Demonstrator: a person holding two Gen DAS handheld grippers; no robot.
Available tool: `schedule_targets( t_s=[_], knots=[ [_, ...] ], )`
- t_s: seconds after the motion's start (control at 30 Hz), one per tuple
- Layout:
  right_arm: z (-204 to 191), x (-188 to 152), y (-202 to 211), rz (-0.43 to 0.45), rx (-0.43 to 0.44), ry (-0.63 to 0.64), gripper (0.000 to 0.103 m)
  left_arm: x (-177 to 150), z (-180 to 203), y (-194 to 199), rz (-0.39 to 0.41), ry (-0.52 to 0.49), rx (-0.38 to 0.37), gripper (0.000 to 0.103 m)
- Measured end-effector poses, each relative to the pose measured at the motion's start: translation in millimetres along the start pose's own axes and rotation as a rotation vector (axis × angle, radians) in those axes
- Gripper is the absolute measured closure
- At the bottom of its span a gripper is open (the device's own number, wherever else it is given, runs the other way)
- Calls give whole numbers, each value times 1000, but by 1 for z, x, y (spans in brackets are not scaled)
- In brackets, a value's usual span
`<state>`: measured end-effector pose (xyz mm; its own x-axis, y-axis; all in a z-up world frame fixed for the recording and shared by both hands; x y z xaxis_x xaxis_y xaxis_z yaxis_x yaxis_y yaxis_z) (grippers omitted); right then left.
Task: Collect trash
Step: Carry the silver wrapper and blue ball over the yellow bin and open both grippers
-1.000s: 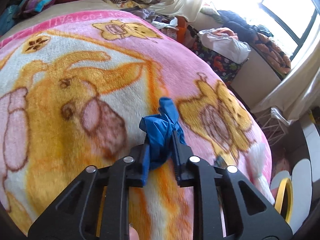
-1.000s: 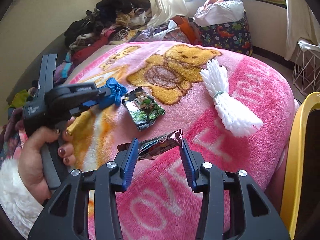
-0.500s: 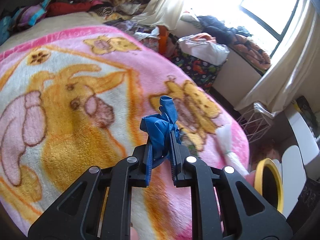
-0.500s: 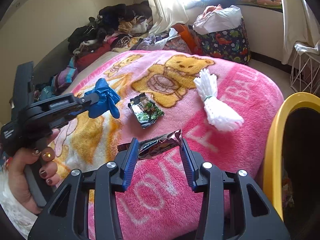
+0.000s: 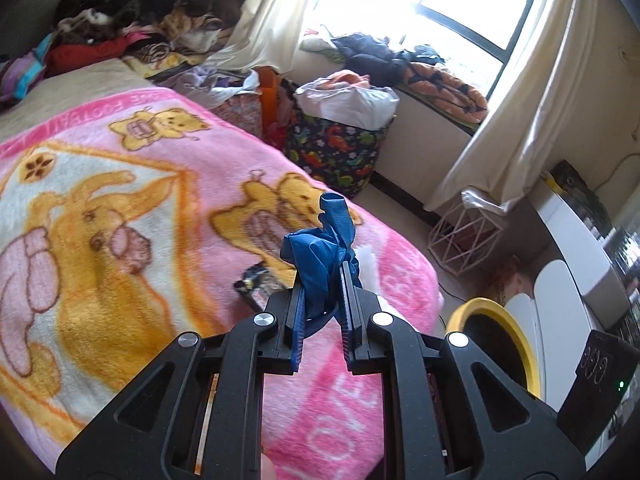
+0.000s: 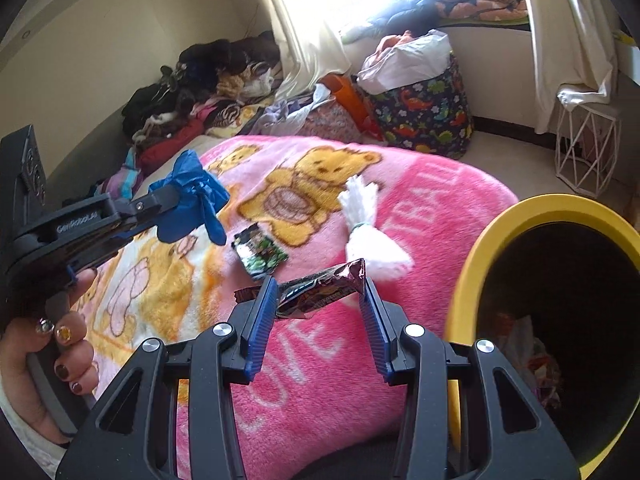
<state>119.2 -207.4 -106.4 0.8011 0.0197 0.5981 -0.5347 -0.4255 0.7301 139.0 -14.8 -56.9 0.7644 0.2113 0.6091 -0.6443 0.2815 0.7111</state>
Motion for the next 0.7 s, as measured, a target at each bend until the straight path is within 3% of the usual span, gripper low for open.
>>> schedule_targets(
  t_s=[0.7],
  knots=[
    [55,-3,55,108,-70,-110,62,-9,69,6,-1,-145,-68,93]
  ],
)
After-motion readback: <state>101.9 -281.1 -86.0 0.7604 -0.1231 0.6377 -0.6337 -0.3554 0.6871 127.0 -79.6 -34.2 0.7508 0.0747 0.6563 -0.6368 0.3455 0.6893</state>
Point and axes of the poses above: each gripper's, at about its wrist camera, not at the fingertips, and y roughly against the way its jaws point, z to its right, x to its top, the point moved 3 cm from there along -y, roughly the way its jaws point, and after that the axes turned 10 degrees about -z, right-handed, at the moved point
